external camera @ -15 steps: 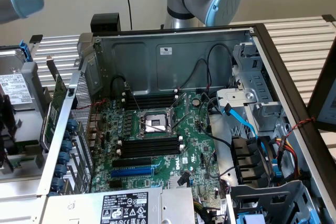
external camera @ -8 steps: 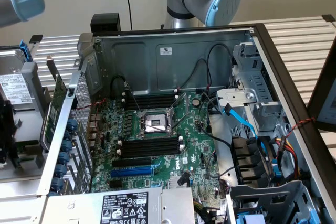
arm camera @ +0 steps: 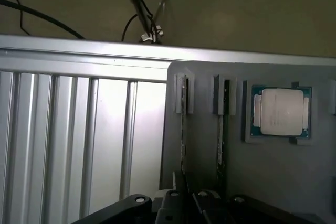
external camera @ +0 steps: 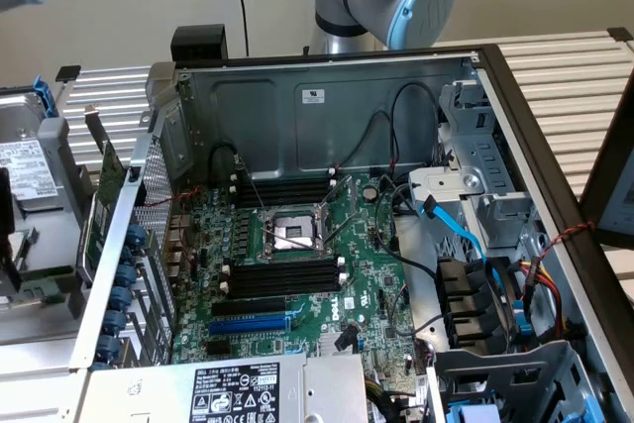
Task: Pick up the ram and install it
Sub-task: 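Pick up the ram and move it above insertion slot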
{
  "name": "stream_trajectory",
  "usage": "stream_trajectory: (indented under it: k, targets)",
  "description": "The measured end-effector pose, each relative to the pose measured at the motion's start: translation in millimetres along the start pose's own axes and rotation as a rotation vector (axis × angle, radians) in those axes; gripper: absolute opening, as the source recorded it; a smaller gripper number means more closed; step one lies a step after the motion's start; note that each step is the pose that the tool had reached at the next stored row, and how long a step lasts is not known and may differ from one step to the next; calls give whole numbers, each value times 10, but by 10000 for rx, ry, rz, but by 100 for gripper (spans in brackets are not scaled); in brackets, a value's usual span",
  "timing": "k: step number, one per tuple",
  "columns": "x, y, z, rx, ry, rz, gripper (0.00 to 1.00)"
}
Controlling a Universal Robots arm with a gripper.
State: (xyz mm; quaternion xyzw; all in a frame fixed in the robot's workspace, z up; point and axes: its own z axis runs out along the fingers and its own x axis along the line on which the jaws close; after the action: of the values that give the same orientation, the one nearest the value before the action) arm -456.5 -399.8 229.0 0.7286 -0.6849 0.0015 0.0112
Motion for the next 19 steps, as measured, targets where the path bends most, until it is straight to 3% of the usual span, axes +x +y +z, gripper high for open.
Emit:
stream_trajectory:
  k: [12,19]
  targets:
    - [11,-8,-543,1,-1,-2,12]
    - [29,-186,-864,-4,-3,0,12]
